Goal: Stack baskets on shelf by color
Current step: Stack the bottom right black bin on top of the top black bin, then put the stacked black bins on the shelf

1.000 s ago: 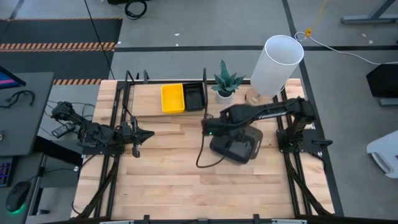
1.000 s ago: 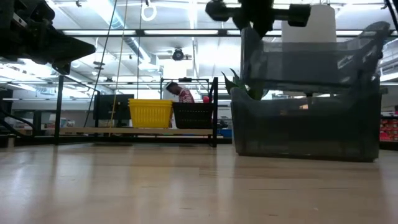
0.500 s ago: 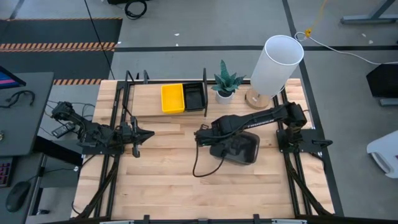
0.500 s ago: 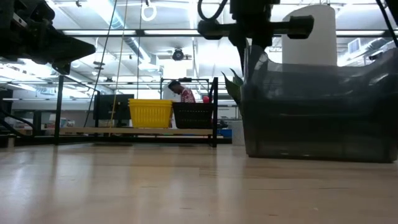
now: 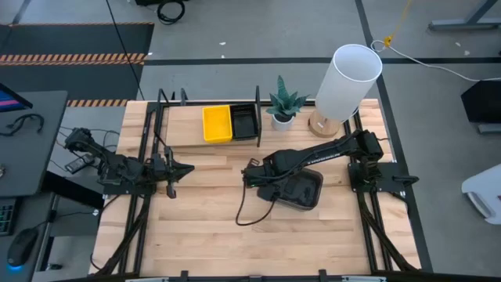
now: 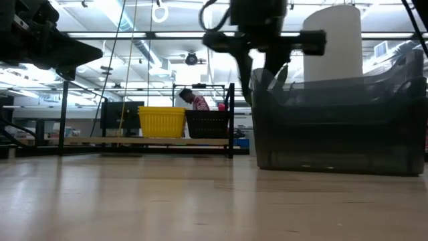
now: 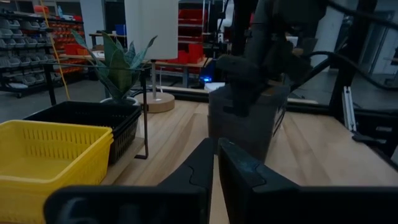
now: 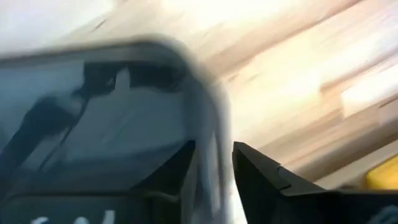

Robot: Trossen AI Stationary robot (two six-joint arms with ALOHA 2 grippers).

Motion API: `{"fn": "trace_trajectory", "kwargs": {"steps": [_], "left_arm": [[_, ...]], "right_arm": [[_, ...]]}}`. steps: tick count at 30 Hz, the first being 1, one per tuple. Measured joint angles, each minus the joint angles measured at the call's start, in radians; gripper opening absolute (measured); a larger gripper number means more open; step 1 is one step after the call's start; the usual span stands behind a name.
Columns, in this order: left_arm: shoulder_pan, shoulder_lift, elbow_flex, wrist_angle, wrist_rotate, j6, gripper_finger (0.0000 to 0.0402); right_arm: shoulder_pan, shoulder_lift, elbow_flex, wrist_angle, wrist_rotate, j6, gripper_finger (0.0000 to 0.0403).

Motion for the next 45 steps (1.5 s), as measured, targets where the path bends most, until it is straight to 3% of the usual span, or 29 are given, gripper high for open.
{"fn": "trace_trajectory", "kwargs": {"steps": [13, 21, 28, 31, 36, 45], "left_arm": [[0.000, 0.007, 0.000, 0.002, 0.000, -0.001, 0.0026], [0.000, 0.011, 0.000, 0.002, 0.000, 0.000, 0.0033], [0.000, 0.011, 0.000, 0.002, 0.000, 0.000, 0.0032], [0.000, 0.011, 0.000, 0.002, 0.000, 0.000, 0.0027], [0.000, 0.011, 0.000, 0.002, 0.000, 0.000, 0.0027], [0.000, 0.011, 0.000, 0.003, 0.000, 0.000, 0.0035]], "right_arm": [[-0.034, 0.042, -0.002, 0.249, -0.026, -0.038, 0.0131], [-0.037, 0.067, -0.001, 0.678, 0.112, -0.048, 0.0130], [-0.036, 0.006, -0.001, 0.676, 0.226, -0.010, 0.0130], [-0.025, -0.037, -0.001, 0.606, 0.249, 0.139, 0.0130], [0.013, -0.134, 0.000, 0.475, 0.322, 0.543, 0.0130], [0.091, -0.316, -0.054, 0.212, 0.320, 1.052, 0.0130]]}}
